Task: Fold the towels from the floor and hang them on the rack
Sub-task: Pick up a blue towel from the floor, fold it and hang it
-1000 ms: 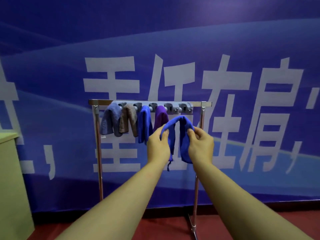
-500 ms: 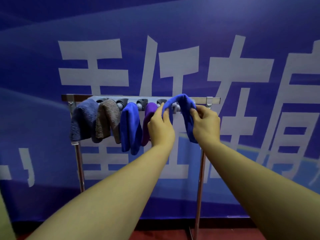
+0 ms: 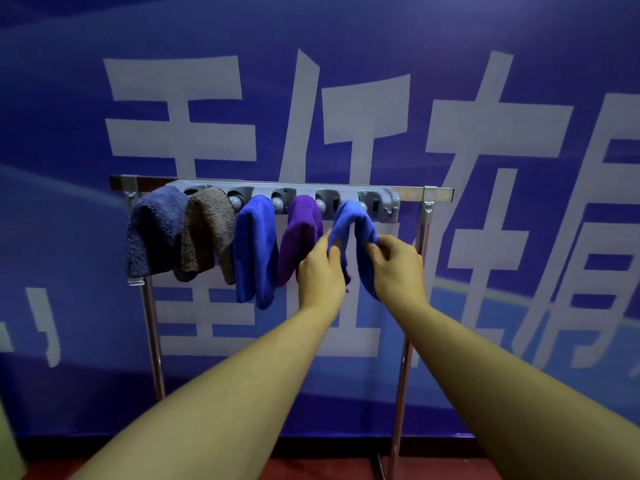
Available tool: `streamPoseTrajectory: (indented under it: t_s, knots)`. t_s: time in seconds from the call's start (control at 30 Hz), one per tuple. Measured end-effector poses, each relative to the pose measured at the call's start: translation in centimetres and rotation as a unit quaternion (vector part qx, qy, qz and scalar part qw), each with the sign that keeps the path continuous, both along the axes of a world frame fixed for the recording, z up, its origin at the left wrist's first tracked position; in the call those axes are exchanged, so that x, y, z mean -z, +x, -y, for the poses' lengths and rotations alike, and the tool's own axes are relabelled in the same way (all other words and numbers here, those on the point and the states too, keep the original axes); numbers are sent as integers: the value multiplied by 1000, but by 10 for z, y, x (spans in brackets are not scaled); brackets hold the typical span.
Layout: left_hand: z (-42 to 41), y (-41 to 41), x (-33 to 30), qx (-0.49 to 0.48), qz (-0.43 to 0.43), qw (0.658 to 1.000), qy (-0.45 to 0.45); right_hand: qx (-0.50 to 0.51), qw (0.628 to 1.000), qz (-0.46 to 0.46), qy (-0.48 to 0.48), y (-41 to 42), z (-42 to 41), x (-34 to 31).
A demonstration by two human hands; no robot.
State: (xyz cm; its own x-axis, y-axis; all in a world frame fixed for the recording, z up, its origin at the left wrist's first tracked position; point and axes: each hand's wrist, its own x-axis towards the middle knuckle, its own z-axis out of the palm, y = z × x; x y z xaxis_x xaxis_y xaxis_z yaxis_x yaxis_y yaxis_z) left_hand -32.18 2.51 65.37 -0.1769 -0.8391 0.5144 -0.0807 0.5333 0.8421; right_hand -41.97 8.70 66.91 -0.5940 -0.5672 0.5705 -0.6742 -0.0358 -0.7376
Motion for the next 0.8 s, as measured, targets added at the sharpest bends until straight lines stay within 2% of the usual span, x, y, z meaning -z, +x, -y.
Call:
streamPoseTrajectory:
  t_s: [0.33, 0.53, 0.67, 0.8]
  knots:
    - [-13, 3, 4, 90, 39, 994, 53, -63, 998, 20, 17, 10, -16, 9]
    - [-21, 25, 5, 111, 56, 990, 61, -48, 998, 33, 7, 20, -35, 7]
    - [-32, 61, 19, 102, 68, 991, 49, -43, 999, 12, 18, 41, -46, 22]
    - [-46, 107, 43, 103, 142, 985, 6, -54, 997, -22, 56, 75, -60, 48]
